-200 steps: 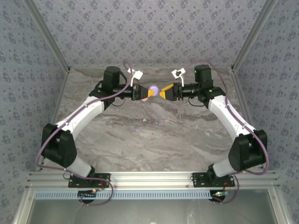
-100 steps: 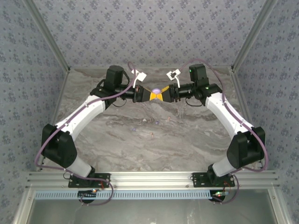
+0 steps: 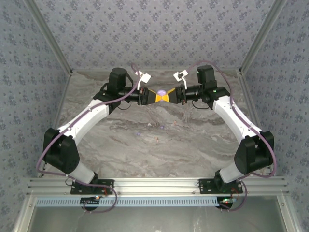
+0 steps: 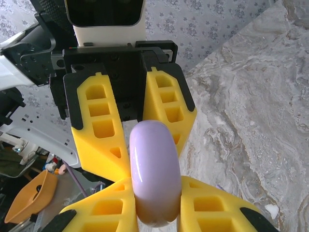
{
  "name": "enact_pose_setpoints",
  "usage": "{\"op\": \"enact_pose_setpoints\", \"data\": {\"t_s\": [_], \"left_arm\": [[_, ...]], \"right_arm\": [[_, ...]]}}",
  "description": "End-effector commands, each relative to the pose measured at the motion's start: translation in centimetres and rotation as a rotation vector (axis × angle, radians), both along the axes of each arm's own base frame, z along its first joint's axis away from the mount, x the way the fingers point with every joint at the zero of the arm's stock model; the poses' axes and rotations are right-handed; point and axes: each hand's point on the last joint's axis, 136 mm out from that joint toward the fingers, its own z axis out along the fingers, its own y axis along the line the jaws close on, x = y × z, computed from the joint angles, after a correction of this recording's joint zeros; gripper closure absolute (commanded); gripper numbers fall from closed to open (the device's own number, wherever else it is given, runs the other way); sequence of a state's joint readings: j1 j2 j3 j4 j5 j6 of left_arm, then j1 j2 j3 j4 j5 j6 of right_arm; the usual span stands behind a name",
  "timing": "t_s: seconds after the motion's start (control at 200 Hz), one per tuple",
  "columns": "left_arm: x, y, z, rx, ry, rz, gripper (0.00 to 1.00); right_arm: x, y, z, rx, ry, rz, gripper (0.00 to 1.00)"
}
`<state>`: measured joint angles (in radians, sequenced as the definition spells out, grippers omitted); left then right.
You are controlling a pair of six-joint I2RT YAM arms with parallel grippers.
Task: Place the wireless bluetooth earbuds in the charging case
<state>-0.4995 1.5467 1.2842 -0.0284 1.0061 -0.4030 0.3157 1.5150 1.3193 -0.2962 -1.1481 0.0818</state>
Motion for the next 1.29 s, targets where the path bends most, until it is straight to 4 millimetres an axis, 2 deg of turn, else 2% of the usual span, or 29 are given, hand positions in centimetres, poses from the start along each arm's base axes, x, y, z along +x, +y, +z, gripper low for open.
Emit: {"op": "enact_pose_setpoints", "data": {"t_s": [0.0, 0.32, 0.52, 0.715, 0.9, 1.114, 1.289], "left_arm": [[-0.1, -0.6, 1.0, -0.048, -0.012, -0.003, 0.71], [0.2, -1.0, 1.0, -0.077, -0.009, 0.018, 0.68], [0.3, -1.2, 1.0, -0.085, -0.008, 0.029, 0.69], [0.7, -1.2, 1.1, -0.097, -0.015, 0.057, 0.82], [0.8, -1.0, 0.6, -0.047, -0.042, 0.064, 0.88], [0.9, -0.5, 0.6, -0.001, -0.124, 0.077, 0.87], [0.4, -0.3, 0.9, -0.022, -0.318, 0.055, 0.86]], "right_arm": [[-0.5, 0.3, 1.2, 0.039, -0.029, 0.022, 0.82], [-0.5, 0.5, 1.3, 0.052, -0.025, 0.019, 0.82], [-0.5, 0.6, 1.3, 0.058, -0.024, 0.016, 0.82], [-0.4, 0.6, 1.1, 0.053, -0.018, 0.005, 0.82], [-0.3, 0.1, 1.0, 0.017, -0.031, -0.035, 0.7], [-0.3, -0.9, 1.1, -0.034, -0.055, -0.076, 0.62], [-0.5, -1.5, 0.9, -0.093, -0.07, -0.087, 0.57]]}}
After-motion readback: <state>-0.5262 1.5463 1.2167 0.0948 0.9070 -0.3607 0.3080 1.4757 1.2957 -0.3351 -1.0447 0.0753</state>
